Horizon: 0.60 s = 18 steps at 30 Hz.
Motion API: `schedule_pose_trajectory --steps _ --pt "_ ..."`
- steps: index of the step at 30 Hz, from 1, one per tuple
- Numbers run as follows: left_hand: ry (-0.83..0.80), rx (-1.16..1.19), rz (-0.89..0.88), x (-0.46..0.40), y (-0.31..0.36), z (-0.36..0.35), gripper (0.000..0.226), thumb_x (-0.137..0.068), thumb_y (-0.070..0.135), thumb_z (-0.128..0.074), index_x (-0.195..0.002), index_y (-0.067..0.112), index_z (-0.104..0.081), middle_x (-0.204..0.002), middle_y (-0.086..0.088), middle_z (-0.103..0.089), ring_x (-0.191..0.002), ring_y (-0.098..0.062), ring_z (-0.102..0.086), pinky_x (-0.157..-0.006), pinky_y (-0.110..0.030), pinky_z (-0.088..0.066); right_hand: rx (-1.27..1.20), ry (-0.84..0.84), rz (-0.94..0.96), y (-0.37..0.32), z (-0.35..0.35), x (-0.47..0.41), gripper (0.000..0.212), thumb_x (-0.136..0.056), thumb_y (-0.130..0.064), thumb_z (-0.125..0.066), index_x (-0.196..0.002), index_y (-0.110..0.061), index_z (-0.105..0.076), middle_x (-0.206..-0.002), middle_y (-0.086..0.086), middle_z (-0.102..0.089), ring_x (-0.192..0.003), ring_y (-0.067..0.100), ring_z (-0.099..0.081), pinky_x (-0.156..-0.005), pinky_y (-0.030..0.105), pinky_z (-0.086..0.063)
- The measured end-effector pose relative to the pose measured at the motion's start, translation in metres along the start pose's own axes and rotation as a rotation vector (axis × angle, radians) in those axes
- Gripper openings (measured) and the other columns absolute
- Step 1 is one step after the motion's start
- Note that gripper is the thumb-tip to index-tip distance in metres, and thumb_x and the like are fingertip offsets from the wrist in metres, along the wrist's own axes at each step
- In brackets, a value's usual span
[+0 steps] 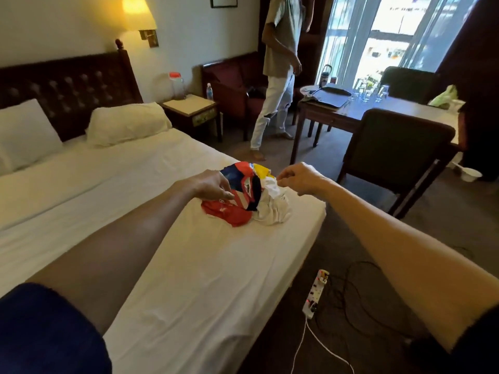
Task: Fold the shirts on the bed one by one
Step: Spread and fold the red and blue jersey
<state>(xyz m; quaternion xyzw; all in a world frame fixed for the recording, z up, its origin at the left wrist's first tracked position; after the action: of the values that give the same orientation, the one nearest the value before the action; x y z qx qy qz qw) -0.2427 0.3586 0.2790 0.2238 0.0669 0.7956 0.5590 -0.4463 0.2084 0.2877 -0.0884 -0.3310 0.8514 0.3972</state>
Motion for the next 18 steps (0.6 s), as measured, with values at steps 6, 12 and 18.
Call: schedule_pose_trajectory --steps 6,12,18 --pt "0.02 -0.005 0.035 -0.105 -0.047 0.018 0.024 -0.094 0.036 -0.066 -0.105 0.017 -0.074 -0.105 0.002 -0.069 -0.089 -0.012 -0.061 -0.067 -0.025 -0.045 -0.012 -0.108 -0.036 0.014 -0.023 -0.12 0.015 -0.092 -0.024 -0.068 -0.104 -0.018 -0.075 -0.098 -0.001 -0.065 -0.078 0.012 -0.059 -0.063 0.02 -0.051" --pt "0.087 0.055 0.14 -0.203 -0.082 -0.003 0.016 -0.092 0.03 -0.066 -0.094 0.018 -0.076 -0.094 0.002 -0.072 -0.08 -0.011 -0.063 -0.067 -0.032 -0.051 -0.065 -0.199 -0.102 0.059 -0.069 -0.235 0.013 -0.094 -0.016 -0.064 -0.1 -0.013 -0.075 -0.08 -0.01 -0.057 -0.07 0.006 -0.053 -0.049 0.009 -0.041" --pt "0.046 0.07 0.256 -0.324 -0.119 -0.043 0.013 -0.089 0.025 -0.06 -0.088 0.019 -0.072 -0.087 0.001 -0.072 -0.08 -0.017 -0.066 -0.065 -0.035 -0.052 -0.094 -0.339 -0.167 0.125 -0.132 -0.34 0.016 -0.089 -0.013 -0.067 -0.101 -0.008 -0.077 -0.109 0.008 -0.062 -0.089 0.015 -0.062 -0.074 0.013 -0.046"
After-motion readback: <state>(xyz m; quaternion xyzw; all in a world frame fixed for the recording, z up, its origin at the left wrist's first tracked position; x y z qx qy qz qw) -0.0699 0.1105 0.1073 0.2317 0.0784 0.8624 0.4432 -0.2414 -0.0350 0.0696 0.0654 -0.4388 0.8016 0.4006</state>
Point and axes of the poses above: each hand's wrist, its own x-axis away from the middle knuckle, its own z-axis out of the back of the hand, y = z × x, the point moved 2 cm from there along -x, towards the middle knuckle
